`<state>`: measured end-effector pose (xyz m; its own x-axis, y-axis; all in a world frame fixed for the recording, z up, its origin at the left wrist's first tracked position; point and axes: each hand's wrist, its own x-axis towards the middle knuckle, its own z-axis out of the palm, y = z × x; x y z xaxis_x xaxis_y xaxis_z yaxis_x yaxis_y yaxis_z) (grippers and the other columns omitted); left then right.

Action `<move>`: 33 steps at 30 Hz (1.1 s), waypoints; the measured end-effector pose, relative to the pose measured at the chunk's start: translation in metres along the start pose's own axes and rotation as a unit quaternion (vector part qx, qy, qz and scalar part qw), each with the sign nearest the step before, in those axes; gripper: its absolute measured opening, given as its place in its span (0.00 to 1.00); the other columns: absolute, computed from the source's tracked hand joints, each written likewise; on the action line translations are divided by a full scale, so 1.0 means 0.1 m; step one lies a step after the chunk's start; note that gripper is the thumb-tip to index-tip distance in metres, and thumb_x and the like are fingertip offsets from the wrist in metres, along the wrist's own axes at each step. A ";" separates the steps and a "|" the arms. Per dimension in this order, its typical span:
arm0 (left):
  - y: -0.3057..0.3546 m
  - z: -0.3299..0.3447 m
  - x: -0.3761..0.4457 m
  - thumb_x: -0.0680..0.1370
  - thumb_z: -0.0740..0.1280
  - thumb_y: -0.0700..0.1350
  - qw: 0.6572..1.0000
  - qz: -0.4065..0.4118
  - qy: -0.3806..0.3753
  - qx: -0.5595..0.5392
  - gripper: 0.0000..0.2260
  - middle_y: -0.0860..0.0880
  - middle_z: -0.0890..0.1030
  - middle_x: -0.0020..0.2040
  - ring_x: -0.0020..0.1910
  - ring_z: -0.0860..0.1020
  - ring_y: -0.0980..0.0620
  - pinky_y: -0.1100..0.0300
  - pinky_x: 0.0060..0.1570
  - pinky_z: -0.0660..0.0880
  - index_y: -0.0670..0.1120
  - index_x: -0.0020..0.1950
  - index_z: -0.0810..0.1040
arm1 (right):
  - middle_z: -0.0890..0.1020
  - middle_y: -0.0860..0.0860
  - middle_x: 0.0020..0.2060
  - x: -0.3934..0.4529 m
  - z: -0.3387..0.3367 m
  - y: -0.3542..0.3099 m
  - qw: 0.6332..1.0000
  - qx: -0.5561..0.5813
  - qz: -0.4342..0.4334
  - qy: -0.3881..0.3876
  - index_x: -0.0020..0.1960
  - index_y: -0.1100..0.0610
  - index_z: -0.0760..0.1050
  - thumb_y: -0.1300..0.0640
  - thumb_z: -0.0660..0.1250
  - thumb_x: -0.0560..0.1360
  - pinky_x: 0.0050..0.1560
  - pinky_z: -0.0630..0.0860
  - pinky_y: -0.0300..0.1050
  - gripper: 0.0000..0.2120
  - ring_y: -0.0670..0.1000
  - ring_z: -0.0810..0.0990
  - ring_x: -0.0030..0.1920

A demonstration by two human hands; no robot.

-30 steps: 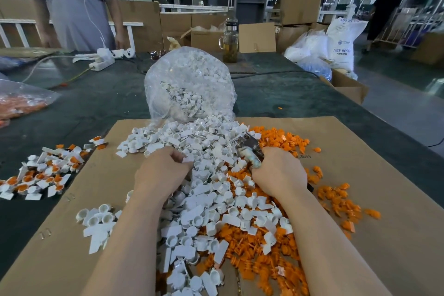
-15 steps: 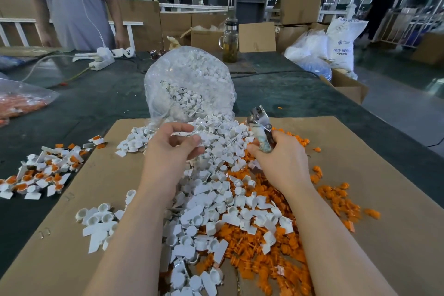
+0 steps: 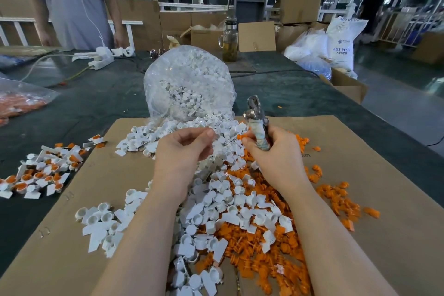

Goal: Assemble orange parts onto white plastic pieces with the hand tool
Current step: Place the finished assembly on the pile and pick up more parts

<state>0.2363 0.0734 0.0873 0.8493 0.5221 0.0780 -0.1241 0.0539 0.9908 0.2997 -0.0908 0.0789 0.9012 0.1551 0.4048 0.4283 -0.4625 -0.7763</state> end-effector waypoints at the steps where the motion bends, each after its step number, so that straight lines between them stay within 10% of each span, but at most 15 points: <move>1: -0.01 0.01 -0.01 0.73 0.76 0.45 1.000 0.006 0.010 0.009 0.02 0.53 0.84 0.34 0.30 0.79 0.57 0.67 0.35 0.78 0.49 0.44 0.85 | 0.81 0.41 0.39 -0.01 0.01 -0.01 1.000 0.005 -0.003 0.000 0.48 0.50 0.79 0.49 0.72 0.74 0.42 0.78 0.41 0.06 0.42 0.79 0.40; 25: 0.05 0.22 -0.16 0.71 0.77 0.41 0.998 0.037 0.003 0.052 0.03 0.50 0.85 0.34 0.39 0.85 0.49 0.55 0.45 0.83 0.47 0.42 0.85 | 0.78 0.42 0.33 -0.06 0.11 -0.09 0.996 -0.035 -0.073 0.038 0.45 0.53 0.77 0.49 0.71 0.74 0.33 0.70 0.38 0.08 0.44 0.77 0.34; 33: 0.04 0.25 -0.19 0.71 0.78 0.44 0.987 0.099 0.008 0.126 0.04 0.57 0.84 0.33 0.33 0.81 0.62 0.71 0.34 0.74 0.52 0.40 0.86 | 0.77 0.39 0.35 -0.06 0.10 -0.09 0.996 -0.029 -0.073 0.034 0.45 0.51 0.75 0.51 0.72 0.74 0.37 0.76 0.44 0.07 0.44 0.78 0.38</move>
<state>0.2326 0.0425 0.0928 0.8132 0.5141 0.2728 -0.1536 -0.2625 0.9526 0.2907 -0.0787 0.0789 0.8222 0.1654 0.5446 0.5479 -0.4893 -0.6786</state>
